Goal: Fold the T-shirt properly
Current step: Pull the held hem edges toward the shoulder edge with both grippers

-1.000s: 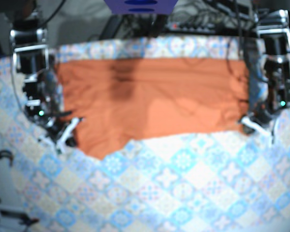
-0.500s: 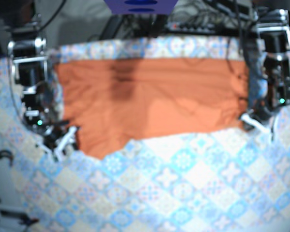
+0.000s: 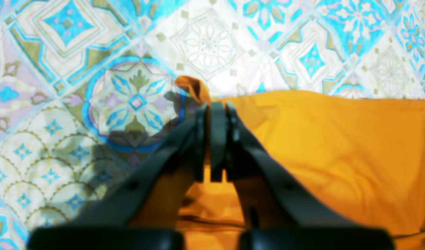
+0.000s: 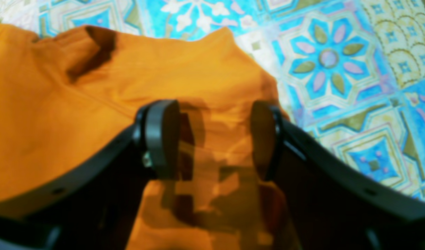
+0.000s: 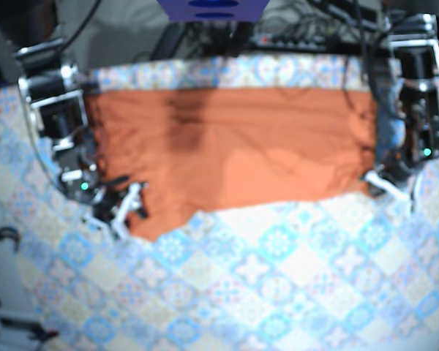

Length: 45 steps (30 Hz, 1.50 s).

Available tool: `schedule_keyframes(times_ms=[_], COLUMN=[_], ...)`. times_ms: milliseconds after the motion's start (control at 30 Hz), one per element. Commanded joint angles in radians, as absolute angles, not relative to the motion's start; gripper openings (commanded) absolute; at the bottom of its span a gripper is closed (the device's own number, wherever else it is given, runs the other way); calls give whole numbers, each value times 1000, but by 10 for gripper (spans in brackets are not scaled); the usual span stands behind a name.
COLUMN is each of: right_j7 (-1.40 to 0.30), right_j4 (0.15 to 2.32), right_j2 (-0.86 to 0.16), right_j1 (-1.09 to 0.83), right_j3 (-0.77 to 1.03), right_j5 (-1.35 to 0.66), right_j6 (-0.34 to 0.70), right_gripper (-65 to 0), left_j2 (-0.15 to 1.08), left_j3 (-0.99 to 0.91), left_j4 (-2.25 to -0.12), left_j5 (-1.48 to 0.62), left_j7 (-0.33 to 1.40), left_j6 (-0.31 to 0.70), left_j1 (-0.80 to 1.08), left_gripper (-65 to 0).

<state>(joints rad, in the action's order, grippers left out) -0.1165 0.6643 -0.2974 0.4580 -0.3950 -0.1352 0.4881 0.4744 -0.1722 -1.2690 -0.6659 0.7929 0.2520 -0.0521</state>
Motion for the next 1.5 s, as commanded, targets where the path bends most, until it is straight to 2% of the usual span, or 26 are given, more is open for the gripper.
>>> schedule_keyframes(times_ms=[0, 167, 533, 833, 1067, 1467], right_j7=[-90, -54, 56, 56, 56, 56], right_j4=[676, 668, 438, 438, 438, 437], right_j2=[-308, -294, -294, -292, -288, -263], right_j1=[498, 515, 605, 604, 604, 604], right_j3=[-392, -394, -394, -398, -501, -509], right_j5=[-147, -147, -145, -143, -145, -145], right_j6=[483, 483, 483, 483, 483, 483], right_gripper=[-329, -329, -329, -329, -329, -329], left_j2=[495, 495, 493, 493, 495, 495], left_j3=[-179, -179, -179, -179, -180, -179], left_j4=[-1285, -1285, -1285, -1285, -1285, -1285], left_j5=[-676, -676, -676, -674, -674, -674], left_j7=[773, 773, 773, 773, 773, 753], left_j6=[257, 257, 257, 257, 257, 257], left_j1=[-68, -68, -68, -68, -67, -53], left_gripper=[-650, -650, -650, -650, -650, -650])
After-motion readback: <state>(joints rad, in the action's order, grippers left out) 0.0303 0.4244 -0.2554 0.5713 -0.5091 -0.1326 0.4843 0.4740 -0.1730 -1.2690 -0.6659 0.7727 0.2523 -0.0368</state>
